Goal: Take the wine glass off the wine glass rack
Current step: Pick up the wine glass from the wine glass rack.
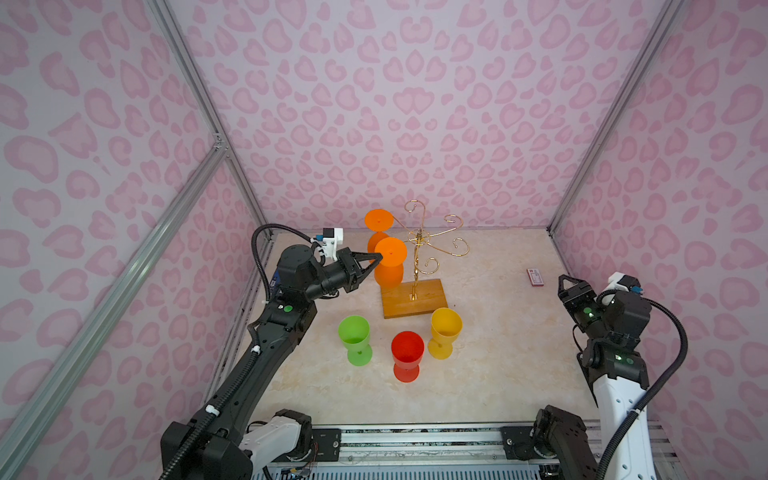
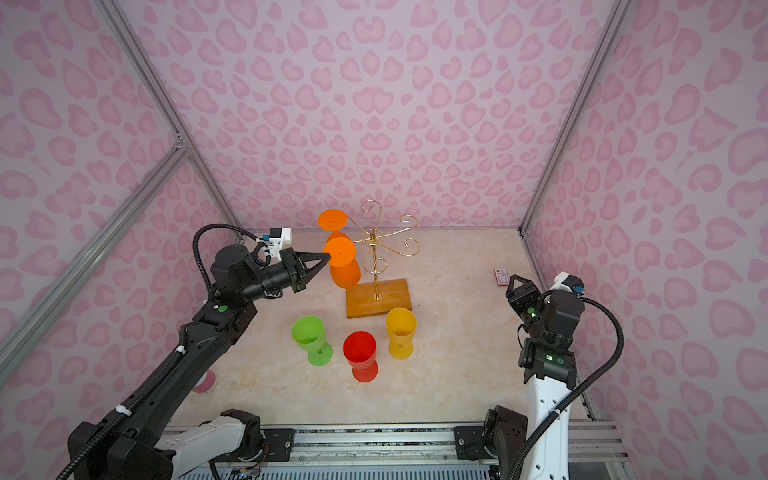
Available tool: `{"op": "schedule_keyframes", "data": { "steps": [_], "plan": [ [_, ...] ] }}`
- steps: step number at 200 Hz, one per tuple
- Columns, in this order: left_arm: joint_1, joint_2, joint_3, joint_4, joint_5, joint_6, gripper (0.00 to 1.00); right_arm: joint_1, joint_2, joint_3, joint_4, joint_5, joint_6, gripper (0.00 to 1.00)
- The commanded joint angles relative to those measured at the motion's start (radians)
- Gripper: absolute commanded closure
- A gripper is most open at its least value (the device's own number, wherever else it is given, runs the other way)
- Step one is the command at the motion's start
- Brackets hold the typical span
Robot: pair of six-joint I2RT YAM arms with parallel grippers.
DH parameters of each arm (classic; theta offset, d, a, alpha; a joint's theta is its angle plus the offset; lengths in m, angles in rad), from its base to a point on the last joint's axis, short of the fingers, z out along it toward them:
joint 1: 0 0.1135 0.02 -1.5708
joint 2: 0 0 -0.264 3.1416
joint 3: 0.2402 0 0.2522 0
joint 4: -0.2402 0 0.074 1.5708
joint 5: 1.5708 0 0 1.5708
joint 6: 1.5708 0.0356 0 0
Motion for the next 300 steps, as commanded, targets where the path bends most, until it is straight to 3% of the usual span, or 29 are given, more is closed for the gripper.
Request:
{"op": "schedule_keyframes", "data": {
  "steps": [1,138,300],
  "plan": [
    [0.007,-0.017,0.016,0.016,0.013,-0.023,0.97,0.001,-0.001,-0.01,0.023,-0.008,0.001,0.43],
    [0.06,-0.027,0.055,-0.045,0.025,-0.053,0.97,0.001,-0.001,-0.021,0.038,-0.012,0.006,0.43],
    [0.029,0.086,0.126,0.016,0.02,-0.066,0.97,0.001,0.016,-0.017,0.048,-0.012,0.004,0.43]
  ]
}}
